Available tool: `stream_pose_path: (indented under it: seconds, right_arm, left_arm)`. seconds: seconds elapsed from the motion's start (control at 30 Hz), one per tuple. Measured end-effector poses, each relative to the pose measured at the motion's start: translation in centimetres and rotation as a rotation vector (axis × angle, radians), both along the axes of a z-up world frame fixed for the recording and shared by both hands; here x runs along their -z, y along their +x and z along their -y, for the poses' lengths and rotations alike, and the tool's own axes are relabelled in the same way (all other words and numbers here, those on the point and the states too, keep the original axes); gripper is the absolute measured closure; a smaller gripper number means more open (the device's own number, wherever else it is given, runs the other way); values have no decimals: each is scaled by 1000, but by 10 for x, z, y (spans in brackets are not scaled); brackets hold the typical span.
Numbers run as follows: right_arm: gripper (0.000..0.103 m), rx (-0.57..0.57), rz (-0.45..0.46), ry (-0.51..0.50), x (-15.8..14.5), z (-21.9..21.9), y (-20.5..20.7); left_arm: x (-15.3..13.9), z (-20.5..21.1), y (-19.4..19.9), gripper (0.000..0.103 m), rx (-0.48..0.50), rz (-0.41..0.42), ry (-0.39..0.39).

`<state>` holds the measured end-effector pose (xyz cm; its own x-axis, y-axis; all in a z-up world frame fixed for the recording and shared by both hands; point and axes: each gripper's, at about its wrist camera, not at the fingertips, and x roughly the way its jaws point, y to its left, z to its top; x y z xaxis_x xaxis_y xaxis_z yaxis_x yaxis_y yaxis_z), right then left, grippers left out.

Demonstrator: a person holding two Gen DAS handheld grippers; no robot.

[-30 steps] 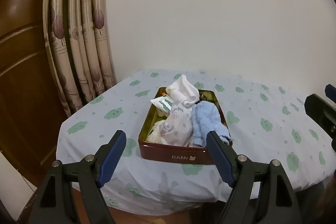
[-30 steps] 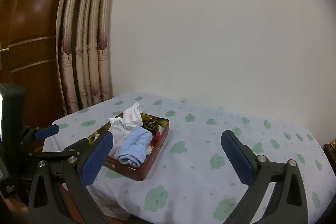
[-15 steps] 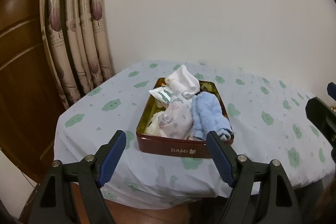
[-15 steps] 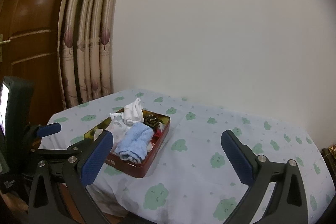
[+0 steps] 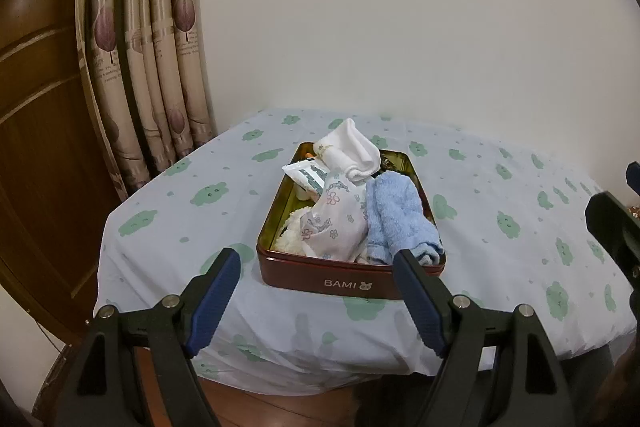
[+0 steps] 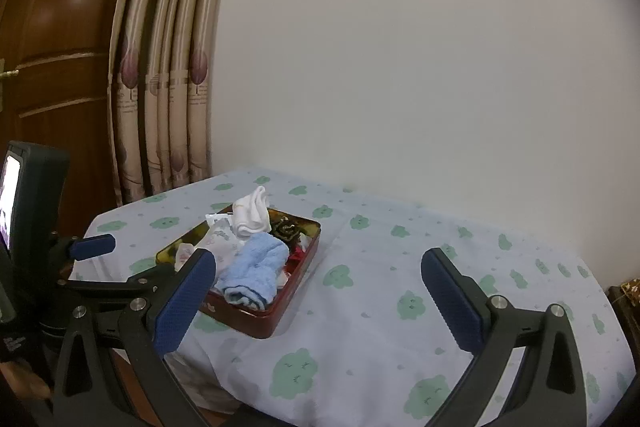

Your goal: Organize soft objects

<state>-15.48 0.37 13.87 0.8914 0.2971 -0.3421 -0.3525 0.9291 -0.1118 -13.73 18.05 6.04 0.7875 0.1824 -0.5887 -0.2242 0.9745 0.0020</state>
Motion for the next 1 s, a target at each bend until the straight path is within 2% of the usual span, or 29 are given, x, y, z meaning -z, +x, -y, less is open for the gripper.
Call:
stream_pose_path:
  seconds: [0.33,0.67,1.0]
  right_arm:
    - [1,3,-4,-5,2,-5,12]
    - [1,21,-69,39,13,-12,43]
    - [1,13,-50,36,9,-19,33]
  left_arm:
    - [-1,-1,-1,22,-13,12,8]
    - [-5,-11,-4,22,-68,40,11]
    - [-4,-12,-3,22,-66,34,16]
